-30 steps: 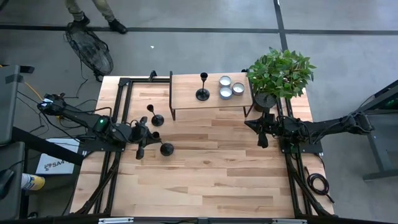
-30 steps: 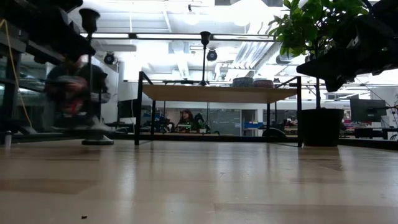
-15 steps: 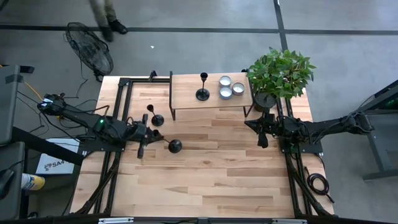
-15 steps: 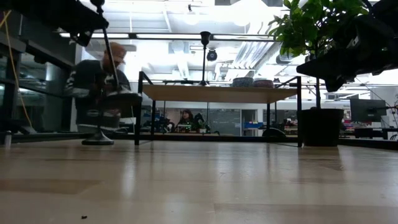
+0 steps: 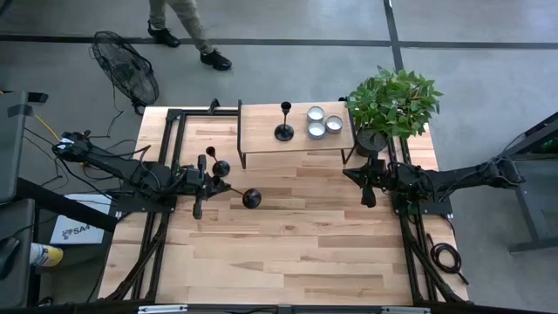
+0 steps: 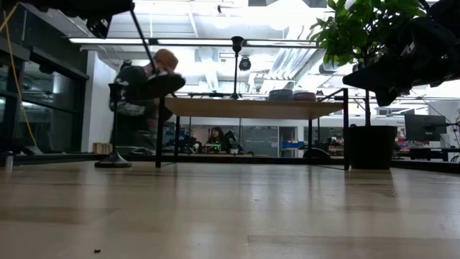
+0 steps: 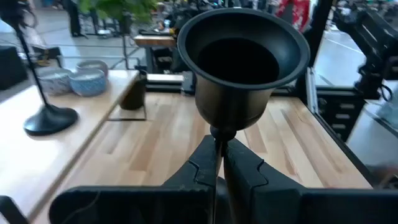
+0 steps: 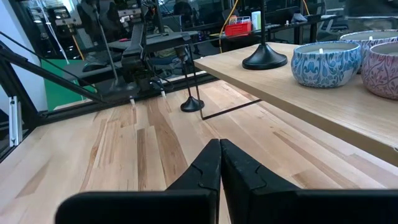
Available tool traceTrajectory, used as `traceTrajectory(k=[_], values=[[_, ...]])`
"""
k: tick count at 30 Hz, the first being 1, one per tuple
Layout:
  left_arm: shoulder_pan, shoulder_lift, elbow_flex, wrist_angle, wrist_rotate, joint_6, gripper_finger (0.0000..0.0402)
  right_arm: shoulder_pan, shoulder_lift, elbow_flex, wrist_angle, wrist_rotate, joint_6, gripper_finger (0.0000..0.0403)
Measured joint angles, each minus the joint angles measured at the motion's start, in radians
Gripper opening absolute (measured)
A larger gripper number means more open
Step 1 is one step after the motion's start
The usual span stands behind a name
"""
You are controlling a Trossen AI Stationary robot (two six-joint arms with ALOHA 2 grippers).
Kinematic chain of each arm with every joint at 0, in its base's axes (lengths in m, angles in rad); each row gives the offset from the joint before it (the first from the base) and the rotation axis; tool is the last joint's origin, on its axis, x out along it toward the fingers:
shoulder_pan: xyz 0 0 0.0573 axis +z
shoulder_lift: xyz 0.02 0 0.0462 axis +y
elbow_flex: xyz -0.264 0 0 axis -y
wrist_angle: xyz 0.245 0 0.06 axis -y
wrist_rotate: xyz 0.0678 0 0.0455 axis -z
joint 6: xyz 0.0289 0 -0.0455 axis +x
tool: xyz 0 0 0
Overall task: Pick & Place candle stick holders
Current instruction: Put the black candle holder on the shelf
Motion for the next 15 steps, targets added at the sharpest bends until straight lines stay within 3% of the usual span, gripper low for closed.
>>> traceTrajectory(k=[8,15], values=[[0.000,0.003,0.078,-0.006,-0.053,0.058,0.0006,0.000,0.000,0.000,0.000,0.000,0.000,0.0003],[0.000,0.031,0.169,-0.058,-0.158,0.114,0.0005,0.000,0.000,0.000,0.000,0.000,0.000,0.0002]])
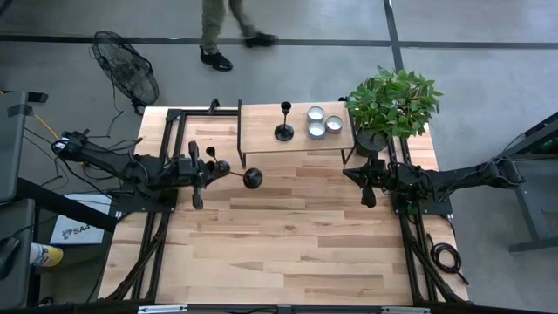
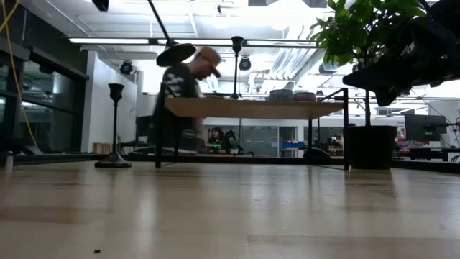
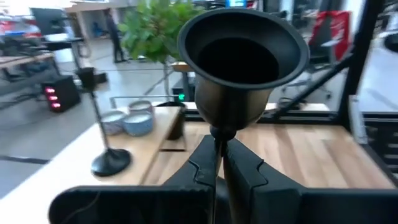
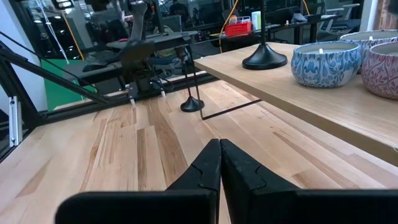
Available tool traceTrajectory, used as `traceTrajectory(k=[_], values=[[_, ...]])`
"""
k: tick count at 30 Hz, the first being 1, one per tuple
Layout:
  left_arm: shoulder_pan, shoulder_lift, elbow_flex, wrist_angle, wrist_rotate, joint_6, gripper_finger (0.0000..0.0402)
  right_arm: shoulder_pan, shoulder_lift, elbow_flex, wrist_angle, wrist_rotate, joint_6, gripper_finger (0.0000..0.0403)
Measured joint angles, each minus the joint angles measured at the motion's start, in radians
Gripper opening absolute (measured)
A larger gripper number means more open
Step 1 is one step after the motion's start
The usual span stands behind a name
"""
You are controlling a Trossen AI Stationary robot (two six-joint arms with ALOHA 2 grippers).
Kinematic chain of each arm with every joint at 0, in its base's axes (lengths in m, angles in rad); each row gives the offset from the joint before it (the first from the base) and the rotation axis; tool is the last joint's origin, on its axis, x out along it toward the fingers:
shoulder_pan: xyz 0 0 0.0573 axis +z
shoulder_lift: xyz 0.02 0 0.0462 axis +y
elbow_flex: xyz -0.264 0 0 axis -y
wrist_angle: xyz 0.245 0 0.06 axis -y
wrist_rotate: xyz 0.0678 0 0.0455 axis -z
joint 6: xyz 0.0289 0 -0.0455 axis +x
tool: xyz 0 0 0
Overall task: Pick & Place candle stick holders
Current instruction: Put the black candle holder on the shelf
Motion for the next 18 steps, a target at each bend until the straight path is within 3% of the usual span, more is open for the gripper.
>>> traceTrajectory(k=[13,18], values=[[0.005,0.153,0.311,-0.122,-0.217,0.194,0.0005,0.000,0.000,0.000,0.000,0.000,0.000,0.0003],[0.094,0.232,0.469,-0.256,-0.199,0.206,0.0005,0.000,0.000,0.000,0.000,0.000,0.000,0.0003]])
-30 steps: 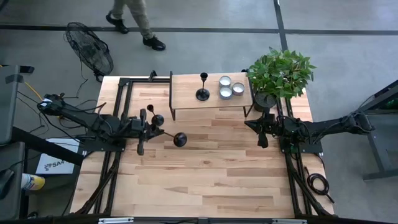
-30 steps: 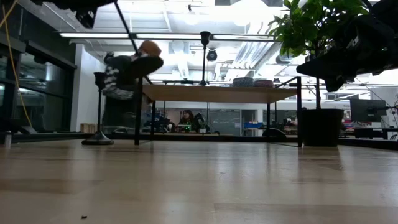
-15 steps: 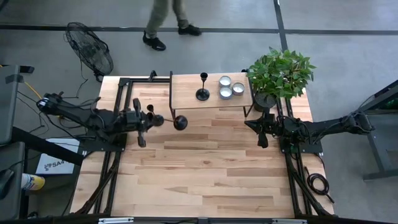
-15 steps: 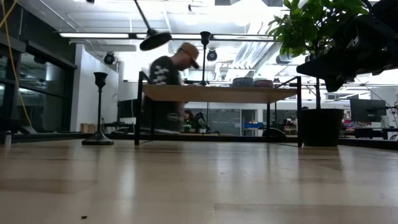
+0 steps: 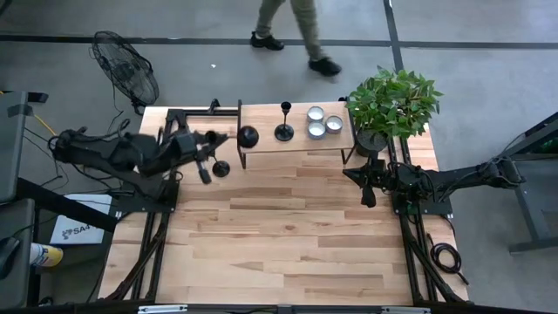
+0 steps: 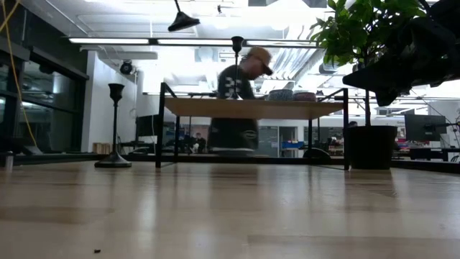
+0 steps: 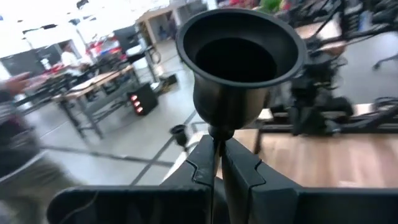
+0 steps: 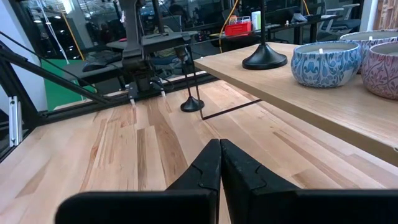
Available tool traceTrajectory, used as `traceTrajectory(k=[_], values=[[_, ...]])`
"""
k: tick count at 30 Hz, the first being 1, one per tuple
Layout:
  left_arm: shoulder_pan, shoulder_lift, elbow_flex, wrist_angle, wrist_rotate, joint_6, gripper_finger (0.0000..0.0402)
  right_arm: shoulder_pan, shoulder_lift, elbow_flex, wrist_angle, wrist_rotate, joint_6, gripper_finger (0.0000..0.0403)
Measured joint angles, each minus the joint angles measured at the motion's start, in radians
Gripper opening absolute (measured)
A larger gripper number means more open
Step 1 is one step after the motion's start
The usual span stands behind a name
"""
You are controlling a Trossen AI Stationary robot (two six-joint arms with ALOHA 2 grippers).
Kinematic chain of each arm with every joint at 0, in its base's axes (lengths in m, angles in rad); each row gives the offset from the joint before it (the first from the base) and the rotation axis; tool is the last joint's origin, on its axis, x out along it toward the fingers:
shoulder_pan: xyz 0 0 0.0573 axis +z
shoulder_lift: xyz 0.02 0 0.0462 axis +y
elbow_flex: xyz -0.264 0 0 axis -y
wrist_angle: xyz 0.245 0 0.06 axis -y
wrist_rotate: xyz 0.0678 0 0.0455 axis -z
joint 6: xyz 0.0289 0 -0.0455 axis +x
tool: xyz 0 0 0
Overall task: Pick & Place candle stick holders
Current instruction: Put the black candle holder on the shelf
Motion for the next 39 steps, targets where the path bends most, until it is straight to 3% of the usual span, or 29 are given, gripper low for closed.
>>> traceTrajectory(k=[12,26,39], values=[[0.371,0.216,0.283,-0.168,0.293,-0.031,0.0005,0.000,0.000,0.000,0.000,0.000,0.000,0.0003],[0.710,0.421,0.415,-0.245,0.636,-0.142,0.0005,0.000,0.000,0.000,0.000,0.000,0.000,0.0002],[0.908,0.581,0.488,-0.315,0.760,-0.214,0.0005,0.000,0.000,0.000,0.000,0.000,0.000,0.0003]])
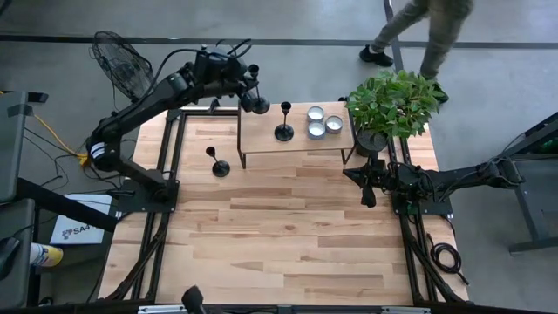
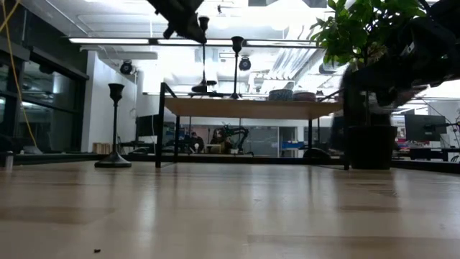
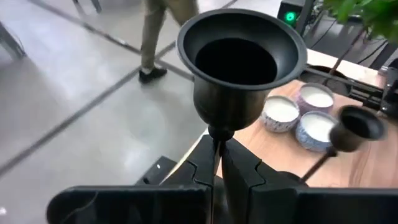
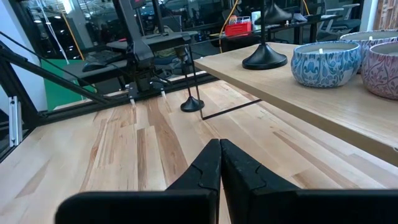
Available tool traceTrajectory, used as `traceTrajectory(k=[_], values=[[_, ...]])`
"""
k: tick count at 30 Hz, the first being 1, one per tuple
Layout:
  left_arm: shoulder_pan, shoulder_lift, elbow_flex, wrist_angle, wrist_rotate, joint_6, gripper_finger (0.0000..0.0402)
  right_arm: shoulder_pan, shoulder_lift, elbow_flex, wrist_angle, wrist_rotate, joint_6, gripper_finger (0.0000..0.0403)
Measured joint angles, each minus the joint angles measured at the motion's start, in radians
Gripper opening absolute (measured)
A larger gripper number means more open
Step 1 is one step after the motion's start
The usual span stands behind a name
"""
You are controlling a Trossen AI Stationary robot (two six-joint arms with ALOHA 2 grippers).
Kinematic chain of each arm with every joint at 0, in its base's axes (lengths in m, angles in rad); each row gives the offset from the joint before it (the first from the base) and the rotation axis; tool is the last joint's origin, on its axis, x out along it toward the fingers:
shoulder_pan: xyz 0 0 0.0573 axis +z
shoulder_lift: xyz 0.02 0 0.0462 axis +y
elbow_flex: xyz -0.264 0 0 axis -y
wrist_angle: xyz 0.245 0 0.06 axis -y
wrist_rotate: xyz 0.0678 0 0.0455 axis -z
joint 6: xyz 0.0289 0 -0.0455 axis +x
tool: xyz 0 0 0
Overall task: Pick & Place candle stick holders
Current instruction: Put the black candle holder on the shelf
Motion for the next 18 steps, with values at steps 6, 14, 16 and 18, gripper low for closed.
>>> traceTrajectory(k=[6,14,16,18], values=[[0.044,0.034,0.000,-0.014,0.007,-0.085,0.0005,0.000,0.000,0.000,0.000,0.000,0.000,0.0003],[0.065,0.037,0.000,-0.074,0.004,-0.134,0.0005,0.000,0.000,0.000,0.000,0.000,0.000,0.0003],[0.065,0.040,0.000,-0.078,0.005,-0.134,0.0005,0.000,0.000,0.000,0.000,0.000,0.000,0.0003],[0.064,0.051,0.001,-0.076,0.006,-0.134,0.0005,0.000,0.000,0.000,0.000,0.000,0.000,0.0003]])
